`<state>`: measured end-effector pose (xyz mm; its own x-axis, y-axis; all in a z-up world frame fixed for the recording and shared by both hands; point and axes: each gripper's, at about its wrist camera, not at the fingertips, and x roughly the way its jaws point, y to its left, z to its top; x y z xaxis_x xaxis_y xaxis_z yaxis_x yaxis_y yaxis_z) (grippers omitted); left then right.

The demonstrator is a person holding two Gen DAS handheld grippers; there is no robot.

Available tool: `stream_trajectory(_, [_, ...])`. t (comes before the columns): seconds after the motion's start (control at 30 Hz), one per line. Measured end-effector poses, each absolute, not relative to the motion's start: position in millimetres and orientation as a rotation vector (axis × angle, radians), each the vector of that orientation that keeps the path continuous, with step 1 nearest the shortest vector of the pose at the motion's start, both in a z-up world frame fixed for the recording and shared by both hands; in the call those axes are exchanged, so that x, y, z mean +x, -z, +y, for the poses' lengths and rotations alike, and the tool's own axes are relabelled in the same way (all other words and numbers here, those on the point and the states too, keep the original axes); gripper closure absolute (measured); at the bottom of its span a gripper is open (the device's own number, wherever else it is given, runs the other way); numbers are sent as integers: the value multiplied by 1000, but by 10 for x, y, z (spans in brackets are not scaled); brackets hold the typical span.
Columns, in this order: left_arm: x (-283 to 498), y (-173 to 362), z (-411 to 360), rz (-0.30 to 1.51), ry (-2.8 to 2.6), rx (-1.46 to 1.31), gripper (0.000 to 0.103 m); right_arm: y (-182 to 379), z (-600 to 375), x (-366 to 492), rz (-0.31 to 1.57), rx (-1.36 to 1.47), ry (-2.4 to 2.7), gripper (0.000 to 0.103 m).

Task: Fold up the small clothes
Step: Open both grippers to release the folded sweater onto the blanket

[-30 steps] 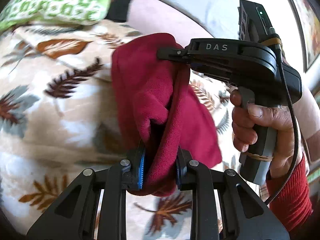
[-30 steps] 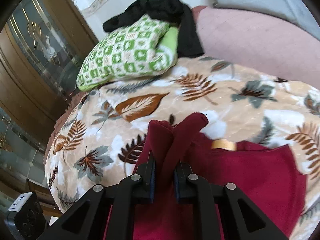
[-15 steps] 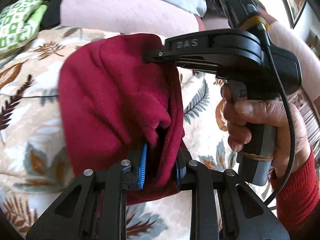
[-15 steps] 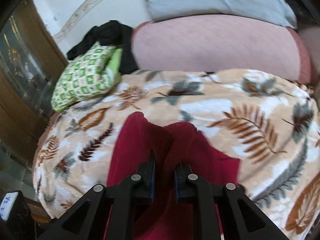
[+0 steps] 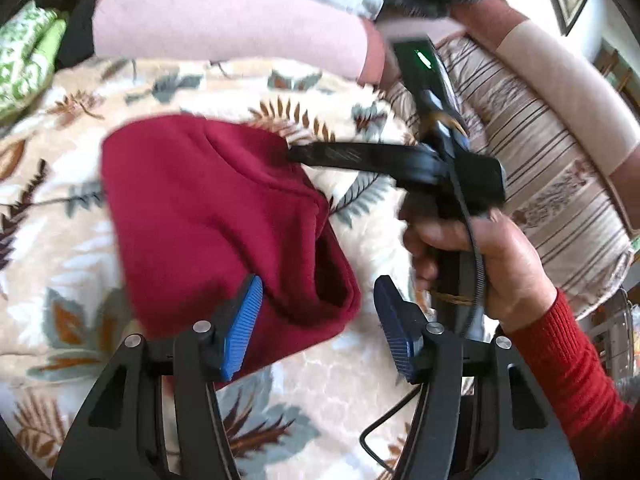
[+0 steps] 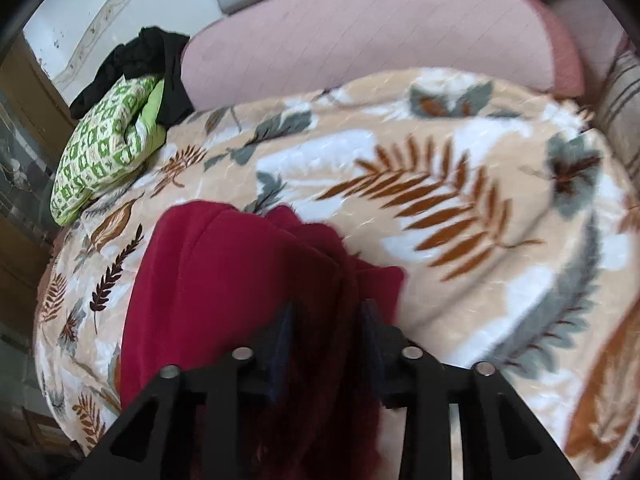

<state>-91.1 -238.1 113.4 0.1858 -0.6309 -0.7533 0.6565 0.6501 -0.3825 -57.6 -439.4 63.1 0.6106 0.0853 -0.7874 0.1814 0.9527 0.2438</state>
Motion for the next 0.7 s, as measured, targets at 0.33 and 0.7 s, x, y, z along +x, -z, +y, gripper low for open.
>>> stream_trajectory(0.33, [-765,-668,-2125,1091,664,140,45,-899,-3787,-1128,871,267,-111,61])
stream_trajectory(0.7, [-855,-334,-2054,1144,648,165,44,-388,-4127,-1535,917,411,-31,79])
